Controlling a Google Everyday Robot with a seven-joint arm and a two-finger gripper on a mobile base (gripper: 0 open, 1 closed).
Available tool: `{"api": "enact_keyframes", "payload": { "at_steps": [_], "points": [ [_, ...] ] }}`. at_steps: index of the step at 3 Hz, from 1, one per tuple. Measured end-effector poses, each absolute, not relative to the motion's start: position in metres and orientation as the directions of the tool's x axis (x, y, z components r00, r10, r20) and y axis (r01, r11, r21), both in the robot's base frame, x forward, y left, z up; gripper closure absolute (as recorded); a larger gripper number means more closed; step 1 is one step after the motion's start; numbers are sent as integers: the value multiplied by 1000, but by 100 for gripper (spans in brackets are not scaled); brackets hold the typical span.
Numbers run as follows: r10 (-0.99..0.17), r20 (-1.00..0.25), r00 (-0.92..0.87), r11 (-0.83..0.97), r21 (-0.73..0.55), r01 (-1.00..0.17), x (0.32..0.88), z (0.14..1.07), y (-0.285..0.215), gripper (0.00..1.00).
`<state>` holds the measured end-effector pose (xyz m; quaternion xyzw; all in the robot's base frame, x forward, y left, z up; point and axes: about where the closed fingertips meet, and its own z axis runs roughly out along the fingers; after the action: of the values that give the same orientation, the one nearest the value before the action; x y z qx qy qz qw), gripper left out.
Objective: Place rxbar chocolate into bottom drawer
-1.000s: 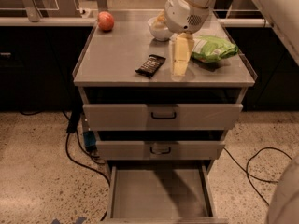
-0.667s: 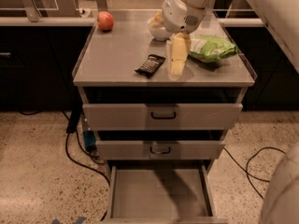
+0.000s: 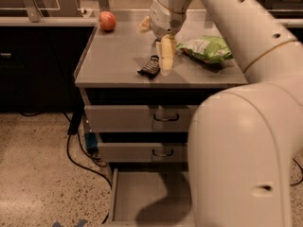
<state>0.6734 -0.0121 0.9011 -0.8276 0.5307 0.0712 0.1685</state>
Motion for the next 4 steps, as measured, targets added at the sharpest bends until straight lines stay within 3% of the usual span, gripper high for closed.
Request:
{"api": "enact_keyframes", "payload": {
  "at_steps": [2,3,4],
  "points": [
    [-831,-318,456,-402,-224,-888,726,867,7,0],
    [-812,-393,432,-366,-234,-901,739,852,12,0],
    [-812,-393,432,-366,-234,-901,739,852,12,0]
  ]
}}
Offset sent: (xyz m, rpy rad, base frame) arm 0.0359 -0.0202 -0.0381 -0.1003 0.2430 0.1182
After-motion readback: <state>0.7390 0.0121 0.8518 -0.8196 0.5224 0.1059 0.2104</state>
